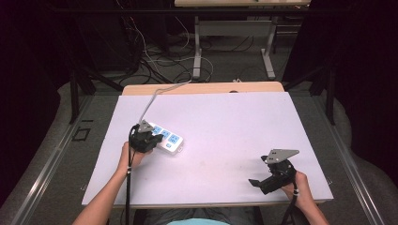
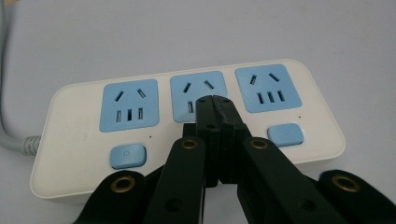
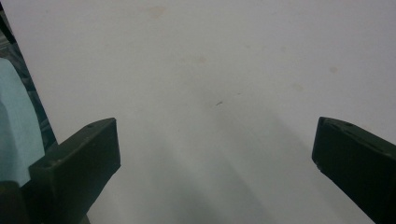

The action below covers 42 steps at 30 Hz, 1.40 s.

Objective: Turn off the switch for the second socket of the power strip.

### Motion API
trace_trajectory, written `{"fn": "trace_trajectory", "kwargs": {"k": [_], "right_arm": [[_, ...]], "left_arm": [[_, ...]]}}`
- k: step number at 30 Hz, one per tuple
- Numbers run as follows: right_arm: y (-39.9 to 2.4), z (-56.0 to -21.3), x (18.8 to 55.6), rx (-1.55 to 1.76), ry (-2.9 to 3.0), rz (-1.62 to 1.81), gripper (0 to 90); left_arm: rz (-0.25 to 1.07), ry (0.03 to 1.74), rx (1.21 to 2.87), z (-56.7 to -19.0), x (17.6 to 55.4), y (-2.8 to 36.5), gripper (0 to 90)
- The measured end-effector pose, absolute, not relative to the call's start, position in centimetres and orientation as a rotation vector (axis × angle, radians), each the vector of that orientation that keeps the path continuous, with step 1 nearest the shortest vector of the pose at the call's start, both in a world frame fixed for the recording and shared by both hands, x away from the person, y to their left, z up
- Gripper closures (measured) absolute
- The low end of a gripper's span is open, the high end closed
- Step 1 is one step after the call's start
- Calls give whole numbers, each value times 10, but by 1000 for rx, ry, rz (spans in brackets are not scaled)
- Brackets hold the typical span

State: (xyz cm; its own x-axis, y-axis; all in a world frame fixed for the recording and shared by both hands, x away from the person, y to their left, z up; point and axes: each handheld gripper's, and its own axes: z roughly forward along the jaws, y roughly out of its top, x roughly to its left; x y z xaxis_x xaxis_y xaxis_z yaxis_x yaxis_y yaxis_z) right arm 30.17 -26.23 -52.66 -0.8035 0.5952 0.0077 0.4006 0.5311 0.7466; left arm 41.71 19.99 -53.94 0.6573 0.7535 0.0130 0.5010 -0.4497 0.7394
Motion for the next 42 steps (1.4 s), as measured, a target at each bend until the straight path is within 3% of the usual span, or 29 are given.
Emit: {"fn": "trace_trajectory", "kwargs": {"k": [42], "right_arm": [[-263, -526, 302, 815, 2543, 1107, 6]], "left_arm": [[486, 971, 2122, -542, 414, 198, 900]]}}
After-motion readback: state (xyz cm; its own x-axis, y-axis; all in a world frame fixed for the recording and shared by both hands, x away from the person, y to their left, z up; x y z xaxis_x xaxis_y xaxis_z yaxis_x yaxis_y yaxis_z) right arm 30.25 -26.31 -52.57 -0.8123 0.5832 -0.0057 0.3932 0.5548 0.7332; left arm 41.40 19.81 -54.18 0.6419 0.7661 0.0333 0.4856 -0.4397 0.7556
